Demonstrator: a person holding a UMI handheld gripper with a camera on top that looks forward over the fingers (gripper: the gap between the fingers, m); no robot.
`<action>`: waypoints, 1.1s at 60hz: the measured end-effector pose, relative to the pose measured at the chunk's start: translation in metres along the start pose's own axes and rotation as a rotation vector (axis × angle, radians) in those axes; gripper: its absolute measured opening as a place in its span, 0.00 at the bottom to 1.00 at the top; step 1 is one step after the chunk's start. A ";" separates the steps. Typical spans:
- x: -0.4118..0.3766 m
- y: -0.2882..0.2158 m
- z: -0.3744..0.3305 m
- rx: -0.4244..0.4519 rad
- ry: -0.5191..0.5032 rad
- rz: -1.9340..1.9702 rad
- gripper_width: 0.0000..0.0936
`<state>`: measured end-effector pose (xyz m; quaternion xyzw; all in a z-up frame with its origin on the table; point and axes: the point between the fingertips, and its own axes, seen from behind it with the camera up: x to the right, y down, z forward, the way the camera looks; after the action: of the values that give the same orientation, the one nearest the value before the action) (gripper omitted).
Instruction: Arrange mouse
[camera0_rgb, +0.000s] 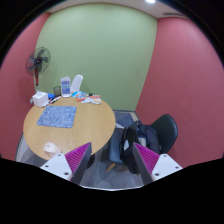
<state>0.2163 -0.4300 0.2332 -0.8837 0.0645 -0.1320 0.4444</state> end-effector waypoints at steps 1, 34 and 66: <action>0.000 0.002 0.000 -0.004 0.000 -0.002 0.90; -0.200 0.137 0.047 -0.057 -0.158 0.060 0.89; -0.307 0.098 0.178 -0.019 -0.193 -0.037 0.89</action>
<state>-0.0251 -0.2810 -0.0012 -0.8975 0.0063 -0.0536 0.4377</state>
